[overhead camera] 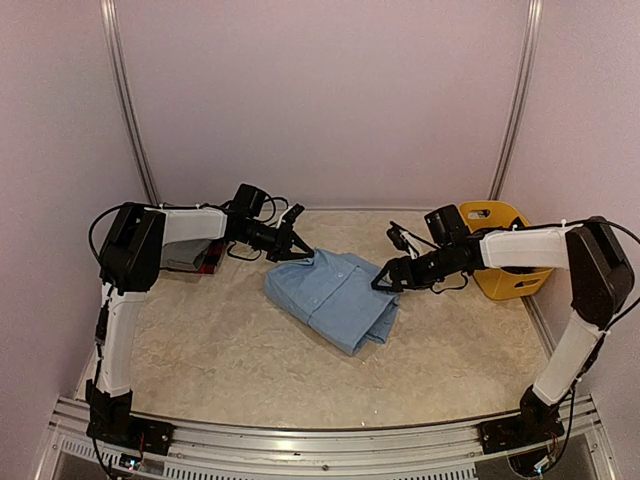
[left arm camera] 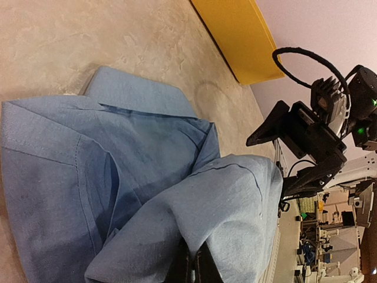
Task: Fold and stack the long sleeve shirts
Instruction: Fold the 2/3-rectangle-folded shirt at the center of the board.
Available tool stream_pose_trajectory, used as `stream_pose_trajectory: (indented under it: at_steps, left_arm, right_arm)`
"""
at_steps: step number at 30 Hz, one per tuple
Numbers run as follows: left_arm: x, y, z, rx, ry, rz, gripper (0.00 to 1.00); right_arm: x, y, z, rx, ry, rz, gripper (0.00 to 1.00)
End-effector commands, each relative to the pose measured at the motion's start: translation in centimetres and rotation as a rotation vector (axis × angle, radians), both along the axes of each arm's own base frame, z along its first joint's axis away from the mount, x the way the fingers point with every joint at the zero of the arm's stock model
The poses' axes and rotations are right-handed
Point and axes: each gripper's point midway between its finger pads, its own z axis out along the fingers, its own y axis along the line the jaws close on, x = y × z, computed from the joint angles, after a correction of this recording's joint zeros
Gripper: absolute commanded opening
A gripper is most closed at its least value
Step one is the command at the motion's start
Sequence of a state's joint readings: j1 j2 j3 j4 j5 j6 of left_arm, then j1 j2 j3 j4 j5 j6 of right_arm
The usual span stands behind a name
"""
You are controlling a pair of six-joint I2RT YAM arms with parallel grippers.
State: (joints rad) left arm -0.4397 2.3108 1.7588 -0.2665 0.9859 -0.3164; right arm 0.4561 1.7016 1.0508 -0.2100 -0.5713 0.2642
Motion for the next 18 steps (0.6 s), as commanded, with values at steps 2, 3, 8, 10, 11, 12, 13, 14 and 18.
stream_pose_trajectory:
  at_steps: [2,3,8,10,11,12,13,14,18]
  left_arm:
    - [0.4,-0.4,0.9,-0.013,-0.041,0.0,0.0]
    - [0.4,-0.4,0.8,-0.012,-0.04,0.0,0.0]
    - [0.6,-0.4,0.7,-0.005,-0.042,0.009,0.0]
    - [0.7,-0.4,0.8,-0.004,-0.047,0.011,0.0]
    - [0.7,-0.4,0.8,-0.001,-0.049,0.013,0.0]
    - [0.8,-0.3,0.8,0.001,-0.053,0.015,0.0]
    - [0.8,-0.3,0.7,0.005,-0.053,0.017,0.0]
    - [0.7,-0.3,0.6,0.007,-0.054,0.018,0.0]
    - [0.7,-0.2,0.5,0.014,-0.055,0.023,0.0]
  right_arm:
    - [0.3,0.4,-2.2,-0.088,0.013,0.02,0.83]
    - [0.1,0.6,-2.5,-0.088,0.021,0.029,0.82]
    - [-1.2,1.9,-3.4,-0.072,0.054,0.081,0.75]
    - [-1.7,2.5,-3.4,-0.057,0.066,0.098,0.7]
    - [-1.9,2.7,-3.4,-0.047,0.073,0.105,0.67]
    - [-2.0,2.9,-3.3,-0.035,0.075,0.111,0.62]
    - [-2.2,3.1,-3.2,-0.02,0.079,0.12,0.58]
    - [-2.4,3.3,-2.8,-0.008,0.078,0.127,0.52]
    - [-2.7,3.7,-1.5,0.03,0.067,0.141,0.31]
